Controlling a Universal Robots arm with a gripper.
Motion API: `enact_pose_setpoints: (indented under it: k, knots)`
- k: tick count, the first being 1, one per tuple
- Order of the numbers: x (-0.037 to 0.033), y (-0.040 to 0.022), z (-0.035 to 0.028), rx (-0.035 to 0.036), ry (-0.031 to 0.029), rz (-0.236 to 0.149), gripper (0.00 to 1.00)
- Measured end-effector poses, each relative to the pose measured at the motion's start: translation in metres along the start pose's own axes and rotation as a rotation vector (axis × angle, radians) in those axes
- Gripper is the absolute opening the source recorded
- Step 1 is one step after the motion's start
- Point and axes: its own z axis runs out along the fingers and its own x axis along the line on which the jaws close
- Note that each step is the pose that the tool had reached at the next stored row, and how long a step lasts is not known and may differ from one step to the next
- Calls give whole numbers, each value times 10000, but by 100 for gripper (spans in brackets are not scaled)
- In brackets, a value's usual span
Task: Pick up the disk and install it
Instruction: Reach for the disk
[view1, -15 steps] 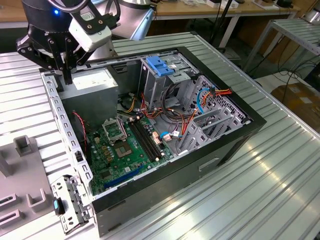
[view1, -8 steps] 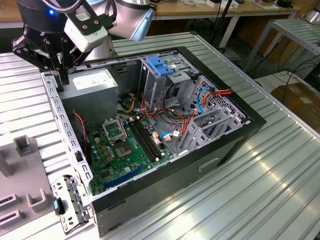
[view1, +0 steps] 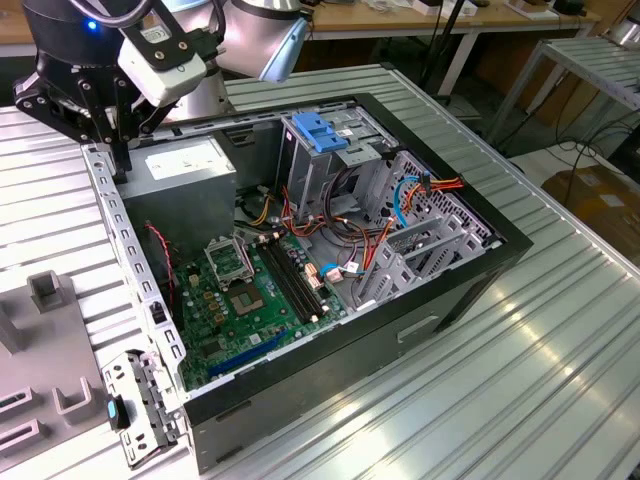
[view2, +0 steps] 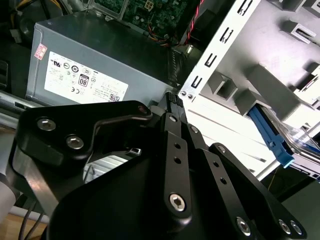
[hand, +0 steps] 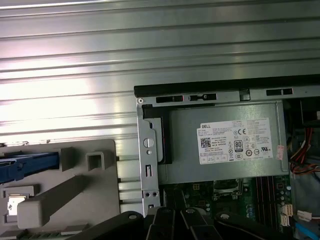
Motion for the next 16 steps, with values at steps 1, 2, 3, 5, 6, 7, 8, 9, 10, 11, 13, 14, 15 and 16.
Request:
enact_pose_setpoints:
  k: [1, 2, 3, 5, 6, 7, 8, 9, 10, 11, 13, 14, 15, 16]
  knots:
    - [6, 0, 0, 0, 0, 0, 11]
    - [11, -1, 1, 0, 0, 0, 11]
    - [16, -1, 1, 1, 1, 0, 11]
    - [25, -2, 2, 0, 0, 0, 11]
    - [29, -2, 2, 0, 0, 1, 11]
    - [33, -2, 2, 0, 0, 0, 11]
    - [37, -3, 3, 0, 0, 0, 11]
    - [40, -3, 3, 1, 1, -1, 11]
    - [42, -3, 4, 0, 0, -1, 11]
    - [45, -4, 4, 0, 0, 0, 11]
    - [52, -4, 5, 1, 1, 0, 11]
    - [56, -4, 5, 0, 1, 0, 11]
    - [61, -5, 6, 1, 1, 0, 11]
    - [68, -6, 7, 0, 0, 0, 11]
